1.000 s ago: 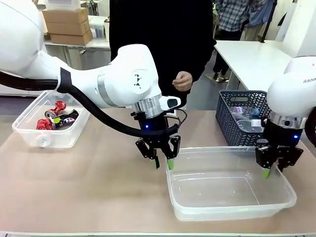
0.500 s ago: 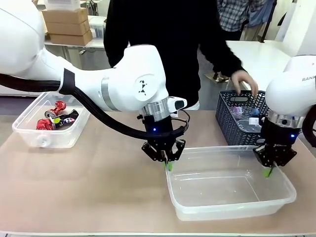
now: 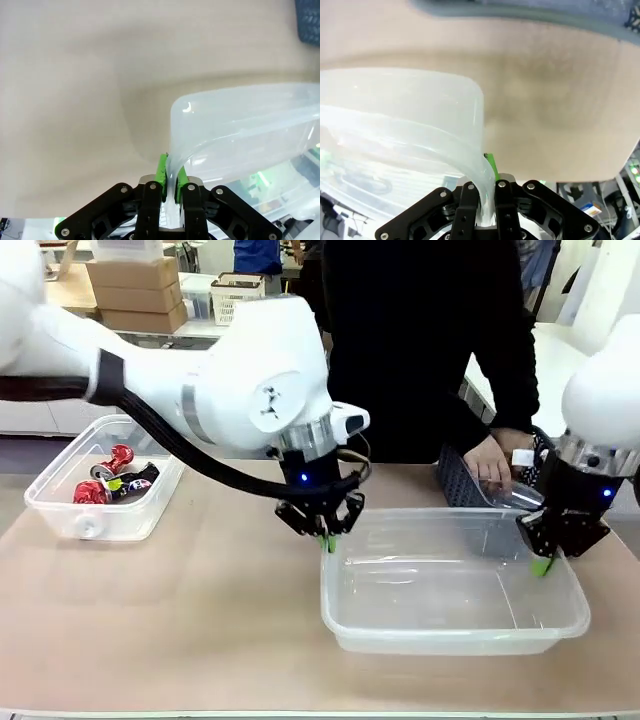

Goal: Sort the waste into each basket.
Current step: Pick up the Organizing box on the right side of the table and lift it.

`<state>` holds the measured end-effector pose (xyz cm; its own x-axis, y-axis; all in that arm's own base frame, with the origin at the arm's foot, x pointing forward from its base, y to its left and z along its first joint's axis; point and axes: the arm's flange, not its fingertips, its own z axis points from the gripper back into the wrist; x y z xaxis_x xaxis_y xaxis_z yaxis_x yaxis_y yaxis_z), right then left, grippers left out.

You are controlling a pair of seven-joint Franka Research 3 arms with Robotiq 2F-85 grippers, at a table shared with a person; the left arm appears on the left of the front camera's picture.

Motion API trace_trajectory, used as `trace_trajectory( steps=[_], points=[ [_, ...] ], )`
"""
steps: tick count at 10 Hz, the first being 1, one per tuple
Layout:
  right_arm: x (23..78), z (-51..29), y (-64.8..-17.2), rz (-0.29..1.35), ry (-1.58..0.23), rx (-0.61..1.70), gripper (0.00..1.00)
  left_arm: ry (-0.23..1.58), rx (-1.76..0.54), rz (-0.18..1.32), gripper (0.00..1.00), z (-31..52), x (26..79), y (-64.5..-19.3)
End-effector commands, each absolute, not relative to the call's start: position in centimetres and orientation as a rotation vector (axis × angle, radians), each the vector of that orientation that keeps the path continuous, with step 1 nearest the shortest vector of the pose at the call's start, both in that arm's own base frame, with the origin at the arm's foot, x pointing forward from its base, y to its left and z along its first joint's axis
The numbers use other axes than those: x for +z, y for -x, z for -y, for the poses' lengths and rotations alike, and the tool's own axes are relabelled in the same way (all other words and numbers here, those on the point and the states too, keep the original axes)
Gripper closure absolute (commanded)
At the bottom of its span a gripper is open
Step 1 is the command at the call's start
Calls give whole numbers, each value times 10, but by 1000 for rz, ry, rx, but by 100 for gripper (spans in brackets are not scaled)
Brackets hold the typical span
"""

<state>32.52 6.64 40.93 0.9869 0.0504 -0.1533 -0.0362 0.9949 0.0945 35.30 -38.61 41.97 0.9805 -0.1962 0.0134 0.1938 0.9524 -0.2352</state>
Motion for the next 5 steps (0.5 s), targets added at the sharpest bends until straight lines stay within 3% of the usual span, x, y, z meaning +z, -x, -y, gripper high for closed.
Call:
trace_trajectory(
  steps=[1, 5],
  points=[
    [396, -67, -213, -147, -110, -6, 100, 117, -132, 37, 100, 351, 445, -359],
    [442, -131, -272, -101, -39, -87, 100, 120, 52, 164, 100, 278, 523, -368]
  ],
)
